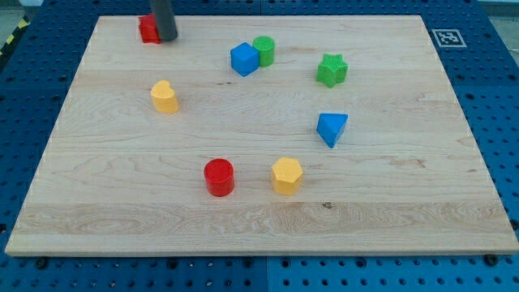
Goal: Slide red circle below red star
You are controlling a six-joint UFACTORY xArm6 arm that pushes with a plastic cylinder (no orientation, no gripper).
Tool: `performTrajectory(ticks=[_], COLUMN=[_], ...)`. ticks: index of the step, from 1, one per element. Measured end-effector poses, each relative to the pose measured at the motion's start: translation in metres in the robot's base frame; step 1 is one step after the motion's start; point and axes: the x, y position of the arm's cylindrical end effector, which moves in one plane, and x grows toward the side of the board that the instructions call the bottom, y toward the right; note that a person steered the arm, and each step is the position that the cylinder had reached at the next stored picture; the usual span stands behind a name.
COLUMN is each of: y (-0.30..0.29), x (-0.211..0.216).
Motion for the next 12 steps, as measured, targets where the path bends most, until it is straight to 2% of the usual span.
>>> performTrajectory(ticks=[1,3,4,5,6,7,8,9,10,12], y=[-0.027,-0.029,-0.027,-0.001,0.05,0.096,0.112,0.138,0.145,0.143], x=[-0.003,0.1,0.167,0.252,0.312,0.315,0.321,0.346,0.342,0.296])
